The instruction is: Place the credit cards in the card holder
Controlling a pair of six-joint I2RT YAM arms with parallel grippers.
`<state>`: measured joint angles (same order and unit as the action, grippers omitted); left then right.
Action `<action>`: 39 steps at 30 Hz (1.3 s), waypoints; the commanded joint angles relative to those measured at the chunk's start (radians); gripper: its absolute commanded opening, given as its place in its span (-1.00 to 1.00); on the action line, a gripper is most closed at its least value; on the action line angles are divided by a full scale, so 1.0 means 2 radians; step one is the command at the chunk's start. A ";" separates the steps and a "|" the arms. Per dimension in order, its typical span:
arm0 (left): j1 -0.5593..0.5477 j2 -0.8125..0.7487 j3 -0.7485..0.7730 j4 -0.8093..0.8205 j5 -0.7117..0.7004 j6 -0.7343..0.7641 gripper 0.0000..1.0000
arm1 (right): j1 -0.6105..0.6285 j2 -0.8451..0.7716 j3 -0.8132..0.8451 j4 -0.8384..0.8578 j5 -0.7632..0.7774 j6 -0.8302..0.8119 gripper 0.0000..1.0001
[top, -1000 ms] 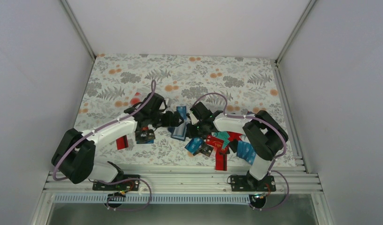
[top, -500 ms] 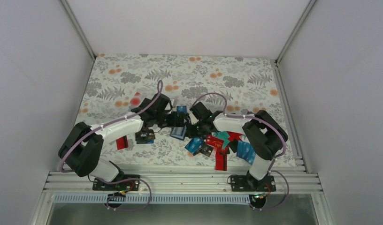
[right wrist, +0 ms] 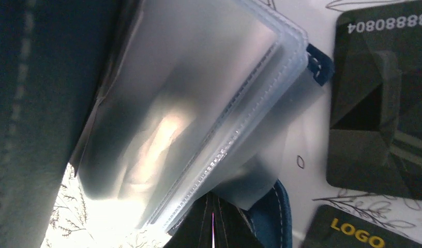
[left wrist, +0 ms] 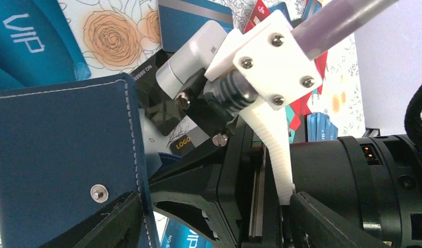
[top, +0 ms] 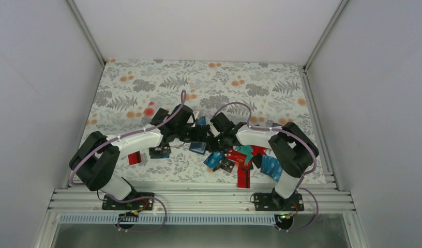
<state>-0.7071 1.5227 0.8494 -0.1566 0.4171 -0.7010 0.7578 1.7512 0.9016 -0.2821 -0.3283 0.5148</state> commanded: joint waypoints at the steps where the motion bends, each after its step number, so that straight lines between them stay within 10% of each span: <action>1: -0.005 0.017 -0.013 0.003 -0.020 -0.005 0.37 | 0.003 -0.011 -0.017 -0.046 0.043 -0.012 -0.91; 18: 0.001 -0.015 -0.051 0.094 0.016 -0.023 0.11 | -0.006 -0.031 -0.019 -0.055 0.034 -0.014 -0.80; 30: 0.039 -0.157 0.057 -0.158 -0.113 0.062 0.27 | -0.007 -0.024 -0.008 -0.060 0.028 -0.013 -0.80; 39: 0.103 -0.124 -0.017 -0.153 -0.168 0.079 0.07 | -0.007 -0.022 0.002 -0.067 0.028 -0.017 -0.80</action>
<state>-0.5125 1.2221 0.8536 -0.4152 0.1650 -0.5743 0.7471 1.7077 0.8898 -0.3656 -0.2844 0.4931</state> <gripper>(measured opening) 0.558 0.102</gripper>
